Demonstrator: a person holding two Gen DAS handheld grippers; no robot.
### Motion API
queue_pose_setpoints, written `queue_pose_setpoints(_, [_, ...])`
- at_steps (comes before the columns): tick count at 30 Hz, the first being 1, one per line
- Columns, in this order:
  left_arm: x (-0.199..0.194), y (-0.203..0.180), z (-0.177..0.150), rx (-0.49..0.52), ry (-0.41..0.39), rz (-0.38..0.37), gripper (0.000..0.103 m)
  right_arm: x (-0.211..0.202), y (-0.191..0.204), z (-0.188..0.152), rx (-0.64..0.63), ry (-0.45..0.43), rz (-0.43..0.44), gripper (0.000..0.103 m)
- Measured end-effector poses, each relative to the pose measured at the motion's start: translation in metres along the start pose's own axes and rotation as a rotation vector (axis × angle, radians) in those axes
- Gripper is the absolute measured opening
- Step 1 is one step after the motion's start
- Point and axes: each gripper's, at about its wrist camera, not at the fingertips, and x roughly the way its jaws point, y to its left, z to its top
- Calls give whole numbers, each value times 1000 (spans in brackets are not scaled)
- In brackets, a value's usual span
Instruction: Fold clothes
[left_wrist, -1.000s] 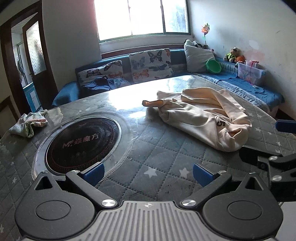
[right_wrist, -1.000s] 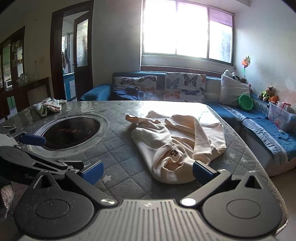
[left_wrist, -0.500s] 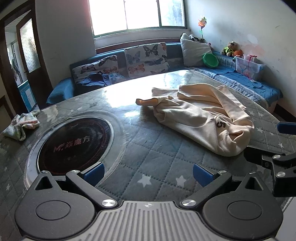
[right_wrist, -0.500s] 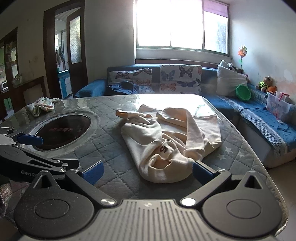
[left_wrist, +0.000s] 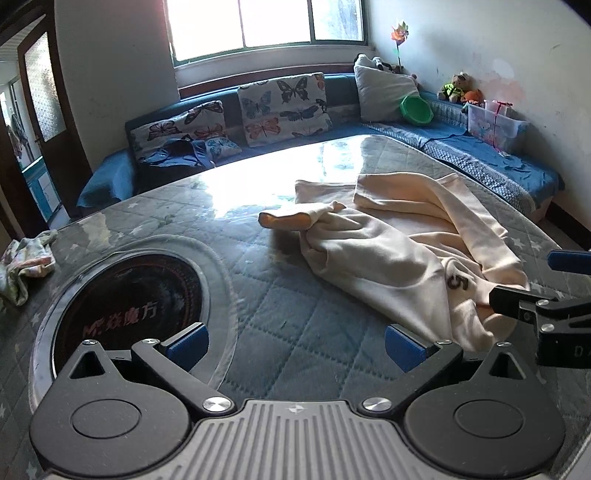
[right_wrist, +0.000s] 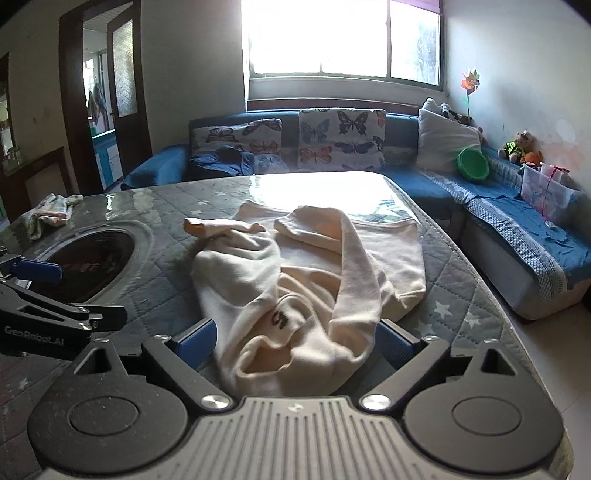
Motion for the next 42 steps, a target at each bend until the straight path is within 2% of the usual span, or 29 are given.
queue_pose_setpoints(9, [30, -6, 36, -12, 23, -38, 101, 36, -27, 20, 32, 28, -8, 85])
queue_pose_setpoints(19, [71, -29, 73, 5, 50, -88, 88, 73, -49, 41, 36, 60, -12, 71])
queue_pose_setpoints(25, [94, -41, 79, 10, 90, -135, 88, 91, -55, 41, 35, 95, 6, 62])
queue_pose_setpoints(30, [107, -52, 71, 45, 115, -140, 87, 99, -60, 36, 40, 121, 8, 47])
queue_pose_setpoints(35, [115, -53, 66, 67, 126, -135, 72, 101, -66, 32, 39, 133, 5, 32])
queue_pose_setpoints(36, [114, -53, 66, 70, 121, -135, 64, 101, -66, 32, 37, 132, 3, 27])
queue_pose_setpoints(38, [111, -50, 67, 77, 105, -139, 51, 100, -67, 32, 35, 131, 1, 27])
queue_pose_setpoints(40, [107, -47, 69, 71, 100, -157, 28, 100, -67, 33, 36, 127, 1, 27])
queue_pose_setpoints(42, [105, -45, 68, 70, 96, -176, 18, 100, -65, 34, 34, 127, 0, 26])
